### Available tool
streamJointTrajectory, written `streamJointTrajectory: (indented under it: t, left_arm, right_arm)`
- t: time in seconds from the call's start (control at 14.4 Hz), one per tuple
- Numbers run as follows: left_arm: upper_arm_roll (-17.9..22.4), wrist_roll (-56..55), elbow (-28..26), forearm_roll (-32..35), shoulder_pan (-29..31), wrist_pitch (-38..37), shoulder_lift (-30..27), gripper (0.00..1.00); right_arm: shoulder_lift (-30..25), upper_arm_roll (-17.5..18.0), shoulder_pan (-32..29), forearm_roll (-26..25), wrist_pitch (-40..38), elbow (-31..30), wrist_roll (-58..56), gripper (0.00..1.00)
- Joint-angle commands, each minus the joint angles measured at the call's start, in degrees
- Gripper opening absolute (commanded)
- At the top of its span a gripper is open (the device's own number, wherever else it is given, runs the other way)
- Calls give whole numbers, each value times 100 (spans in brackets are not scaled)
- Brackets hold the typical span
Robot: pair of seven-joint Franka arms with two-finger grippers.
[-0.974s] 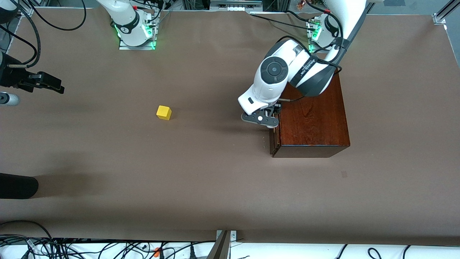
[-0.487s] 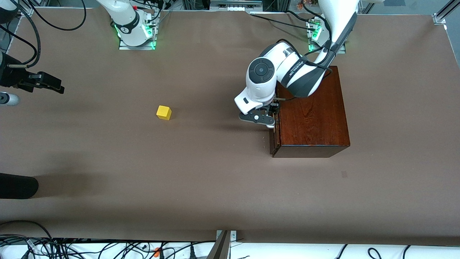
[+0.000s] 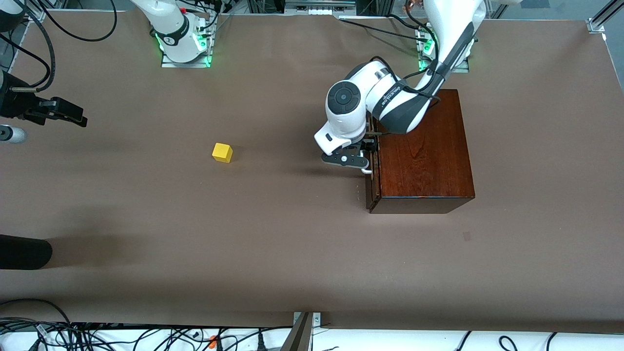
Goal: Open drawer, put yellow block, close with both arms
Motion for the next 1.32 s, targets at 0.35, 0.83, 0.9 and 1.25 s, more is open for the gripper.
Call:
streamJointTrajectory:
  t: [0.35, 0.83, 0.9, 1.25]
  left_arm:
    - [33, -447, 25, 276, -225, 327, 223, 100]
    - [25, -518, 86, 267, -295, 582, 293, 100]
    - [25, -518, 121, 250, -296, 617, 328, 100]
    - [25, -527, 139, 179, -304, 978, 337, 100]
  right_arm:
    - [65, 86, -93, -16, -84, 164, -103, 100]
    - [65, 86, -93, -16, -84, 164, -103, 100]
    - [65, 86, -93, -16, -84, 164, -103, 100]
    - [65, 86, -93, -16, -84, 164, -103, 100]
